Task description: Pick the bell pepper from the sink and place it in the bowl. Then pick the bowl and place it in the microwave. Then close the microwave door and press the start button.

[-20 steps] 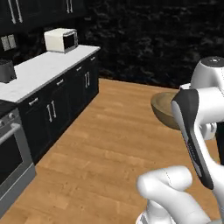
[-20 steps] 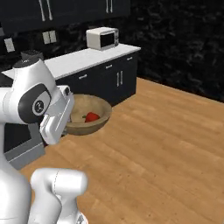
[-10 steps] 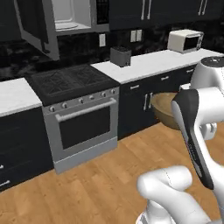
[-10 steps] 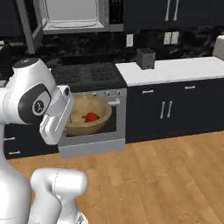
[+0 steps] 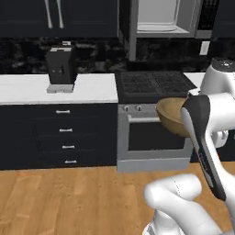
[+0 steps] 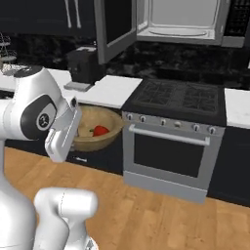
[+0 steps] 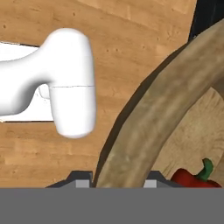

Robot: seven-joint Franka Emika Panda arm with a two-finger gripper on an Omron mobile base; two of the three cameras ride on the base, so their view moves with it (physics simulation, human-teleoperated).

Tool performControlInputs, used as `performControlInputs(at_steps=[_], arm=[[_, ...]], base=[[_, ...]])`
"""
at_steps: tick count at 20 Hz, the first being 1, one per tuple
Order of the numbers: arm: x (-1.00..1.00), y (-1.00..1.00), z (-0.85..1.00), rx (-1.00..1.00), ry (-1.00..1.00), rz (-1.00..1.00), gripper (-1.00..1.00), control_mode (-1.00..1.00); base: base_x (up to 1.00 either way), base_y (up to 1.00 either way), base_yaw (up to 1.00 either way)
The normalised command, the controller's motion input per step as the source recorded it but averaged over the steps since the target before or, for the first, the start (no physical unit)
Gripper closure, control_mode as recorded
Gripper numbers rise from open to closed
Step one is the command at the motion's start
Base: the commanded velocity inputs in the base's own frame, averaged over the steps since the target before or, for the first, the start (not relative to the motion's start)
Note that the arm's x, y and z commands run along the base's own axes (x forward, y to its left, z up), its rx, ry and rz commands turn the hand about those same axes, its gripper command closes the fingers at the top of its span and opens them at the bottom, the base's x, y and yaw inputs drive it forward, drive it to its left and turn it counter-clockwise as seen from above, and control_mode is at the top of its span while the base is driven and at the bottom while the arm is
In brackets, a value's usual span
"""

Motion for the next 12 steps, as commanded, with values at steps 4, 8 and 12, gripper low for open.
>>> performControlInputs(at_steps=[4,8,12], arm=[[0.00,0.00,0.00,0.00,0.00,0.00,1.00,1.00],[0.00,0.00,0.00,0.00,0.00,0.00,1.00,1.00],[0.00,0.00,0.00,0.00,0.00,0.00,1.00,1.00]], base=[[1.00,-0.61,0.56],[0.46,-0.99,0.30],[-0.01,-1.00,0.03]])
